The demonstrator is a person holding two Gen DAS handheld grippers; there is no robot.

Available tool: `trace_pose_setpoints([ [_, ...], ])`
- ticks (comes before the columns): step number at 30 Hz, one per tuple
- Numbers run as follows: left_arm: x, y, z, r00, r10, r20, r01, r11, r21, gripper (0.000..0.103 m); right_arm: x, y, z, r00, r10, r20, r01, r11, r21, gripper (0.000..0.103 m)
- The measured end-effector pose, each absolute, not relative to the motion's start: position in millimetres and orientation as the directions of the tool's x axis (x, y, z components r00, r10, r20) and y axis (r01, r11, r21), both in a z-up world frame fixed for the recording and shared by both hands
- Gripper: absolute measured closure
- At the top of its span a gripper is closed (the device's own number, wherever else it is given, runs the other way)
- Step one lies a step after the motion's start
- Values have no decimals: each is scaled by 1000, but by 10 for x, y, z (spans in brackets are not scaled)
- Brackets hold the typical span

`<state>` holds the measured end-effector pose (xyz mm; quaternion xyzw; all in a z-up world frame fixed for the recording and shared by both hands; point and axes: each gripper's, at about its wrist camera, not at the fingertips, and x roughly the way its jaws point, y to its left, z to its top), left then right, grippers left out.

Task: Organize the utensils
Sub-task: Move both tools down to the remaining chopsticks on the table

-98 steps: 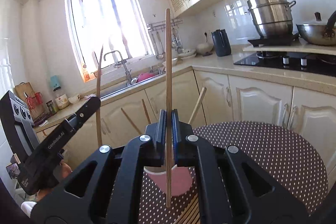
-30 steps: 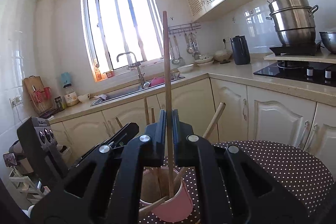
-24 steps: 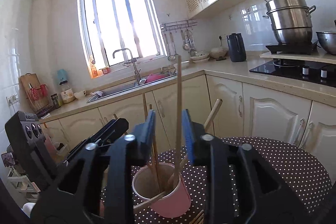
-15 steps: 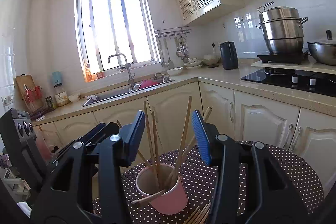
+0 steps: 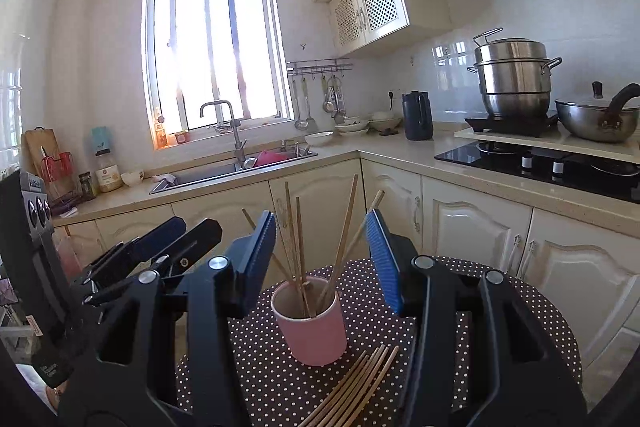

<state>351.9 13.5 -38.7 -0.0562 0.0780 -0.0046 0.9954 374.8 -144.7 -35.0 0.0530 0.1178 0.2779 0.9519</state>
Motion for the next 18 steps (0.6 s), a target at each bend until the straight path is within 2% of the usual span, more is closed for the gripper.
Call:
trace_pose_setpoints([
  [5,3362,18,-416,980,-13,-201,-2,997,-72,37,3562,-1485,-440,818,531,-222,-506,847,162,55],
  [11,3325,-36,-569,948,-39,-316,20,998,-66,36,3464,-1561,-643,817,500,-286,-469,866,174,54],
  [13,3382,-36,-666,921,-55,-385,29,997,-73,32,3460,-1589,-723,816,489,-308,-454,872,181,54],
  [18,3568,-64,-972,823,-89,-561,67,996,-60,32,3483,-1646,-949,805,461,-375,-420,888,189,54],
])
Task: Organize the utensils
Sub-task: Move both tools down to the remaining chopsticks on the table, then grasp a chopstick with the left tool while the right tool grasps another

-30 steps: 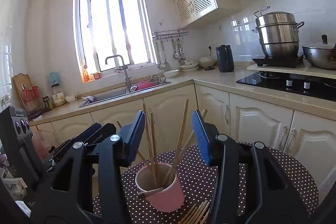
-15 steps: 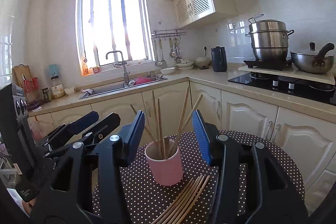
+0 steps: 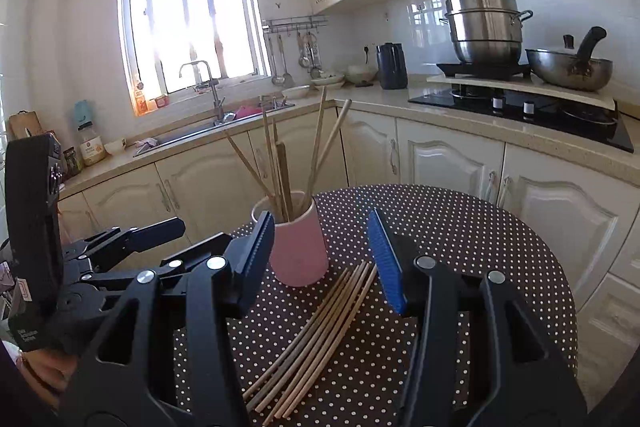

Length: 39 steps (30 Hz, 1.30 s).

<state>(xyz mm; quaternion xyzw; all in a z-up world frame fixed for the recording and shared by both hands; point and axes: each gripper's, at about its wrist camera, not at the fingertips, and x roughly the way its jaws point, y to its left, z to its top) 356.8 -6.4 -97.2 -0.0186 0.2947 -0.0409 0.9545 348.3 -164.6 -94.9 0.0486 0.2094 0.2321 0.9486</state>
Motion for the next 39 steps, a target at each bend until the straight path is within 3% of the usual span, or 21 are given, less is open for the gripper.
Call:
trace_pose_setpoints([
  [11,3907,-116,-1680,609,-107,-786,108,993,-52,32,3748,-1757,-1550,724,396,-565,-337,918,211,54],
  [15,4079,-127,-1924,524,-136,-840,118,989,-87,57,3850,-1799,-1750,684,399,-611,-320,917,239,54],
  [18,4176,-148,-2058,493,-136,-859,117,989,-90,65,3913,-1821,-1835,659,409,-631,-318,912,259,54],
  [31,4427,-316,-2236,480,-87,-873,132,991,-26,67,4115,-1785,-2038,600,408,-688,-306,912,274,54],
  [36,4485,-344,-2205,493,-56,-868,108,994,-2,97,4228,-1676,-2078,561,383,-734,-306,920,246,54],
  [39,4460,-279,-2207,490,-88,-867,106,994,-41,98,4307,-1572,-2118,533,376,-758,-303,921,244,54],
])
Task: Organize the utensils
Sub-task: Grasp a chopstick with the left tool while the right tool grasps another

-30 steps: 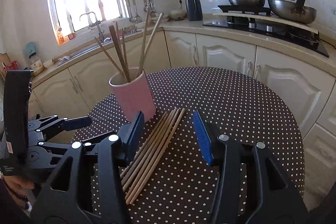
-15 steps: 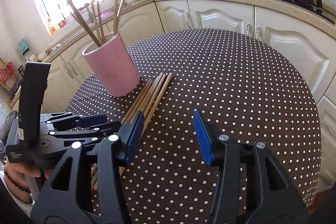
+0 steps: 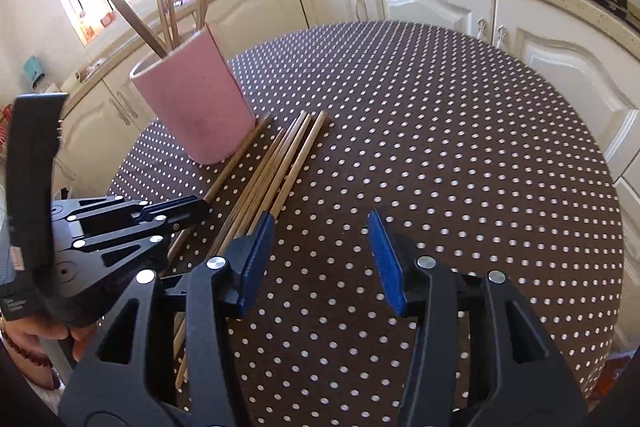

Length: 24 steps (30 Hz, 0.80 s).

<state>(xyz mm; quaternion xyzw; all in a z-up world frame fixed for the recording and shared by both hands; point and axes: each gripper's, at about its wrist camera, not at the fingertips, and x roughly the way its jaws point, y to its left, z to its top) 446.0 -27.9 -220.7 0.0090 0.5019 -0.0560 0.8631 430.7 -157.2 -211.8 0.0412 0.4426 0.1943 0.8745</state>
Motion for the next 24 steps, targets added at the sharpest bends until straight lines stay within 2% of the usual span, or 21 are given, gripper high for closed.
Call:
trace_pose_setpoints([
  [8,4353,-266,-2193,463,-97,-881,154,988,-28,98,4436,-1297,-2194,492,339,-802,-313,928,200,55],
  [18,4481,-142,-2195,457,-148,-877,155,984,-86,97,4564,-1124,-2291,477,299,-826,-323,934,152,58],
  [20,4519,-144,-2197,456,-150,-877,153,984,-89,97,4598,-1106,-2316,483,280,-830,-329,936,125,63],
  [24,4596,-181,-2193,456,-130,-880,146,987,-70,97,4631,-1057,-2323,475,254,-842,-345,934,88,67],
])
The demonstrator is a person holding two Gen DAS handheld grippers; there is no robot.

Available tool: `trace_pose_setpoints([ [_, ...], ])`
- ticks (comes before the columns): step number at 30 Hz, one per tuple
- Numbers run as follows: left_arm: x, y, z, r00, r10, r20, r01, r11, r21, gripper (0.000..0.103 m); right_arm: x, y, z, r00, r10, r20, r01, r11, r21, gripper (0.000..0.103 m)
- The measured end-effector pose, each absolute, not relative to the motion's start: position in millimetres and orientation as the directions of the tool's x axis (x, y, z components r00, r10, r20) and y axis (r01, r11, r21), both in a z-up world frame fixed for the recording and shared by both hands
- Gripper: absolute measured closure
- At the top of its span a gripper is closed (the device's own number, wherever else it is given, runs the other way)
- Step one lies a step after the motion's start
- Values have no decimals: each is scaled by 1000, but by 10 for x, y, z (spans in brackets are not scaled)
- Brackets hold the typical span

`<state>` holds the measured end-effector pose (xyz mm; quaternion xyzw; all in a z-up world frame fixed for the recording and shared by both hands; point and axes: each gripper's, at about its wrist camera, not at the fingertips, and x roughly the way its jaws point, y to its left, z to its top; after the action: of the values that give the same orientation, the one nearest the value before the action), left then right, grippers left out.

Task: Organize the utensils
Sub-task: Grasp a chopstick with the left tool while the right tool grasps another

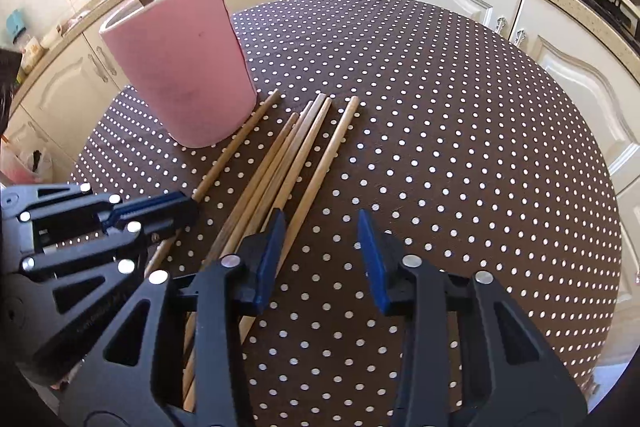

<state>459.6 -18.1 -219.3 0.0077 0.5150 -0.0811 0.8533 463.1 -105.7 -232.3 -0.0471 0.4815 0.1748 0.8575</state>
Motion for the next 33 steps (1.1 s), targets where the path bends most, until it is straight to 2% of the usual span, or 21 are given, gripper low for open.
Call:
trace_pose_setpoints([
  [6,4755,-276,-2190,460,-105,-882,142,989,-43,96,4715,-1032,-2319,439,228,-869,-386,921,46,74],
  [9,4810,-338,-2186,462,-80,-883,133,991,-20,96,4721,-994,-2314,434,211,-876,-403,915,21,82],
  [10,4811,-358,-2184,465,-69,-883,128,992,-10,97,4727,-980,-2314,426,220,-877,-410,911,29,89],
  [13,4819,-380,-2166,459,-89,-884,124,992,-35,98,4724,-946,-2311,413,240,-878,-423,905,48,93],
  [27,4406,-463,-2174,416,-238,-877,124,971,-205,98,4334,-1031,-2300,313,353,-882,-492,854,167,94],
  [33,4186,-492,-2211,394,-267,-880,145,963,-227,98,4015,-1062,-2331,283,343,-896,-529,835,152,94],
])
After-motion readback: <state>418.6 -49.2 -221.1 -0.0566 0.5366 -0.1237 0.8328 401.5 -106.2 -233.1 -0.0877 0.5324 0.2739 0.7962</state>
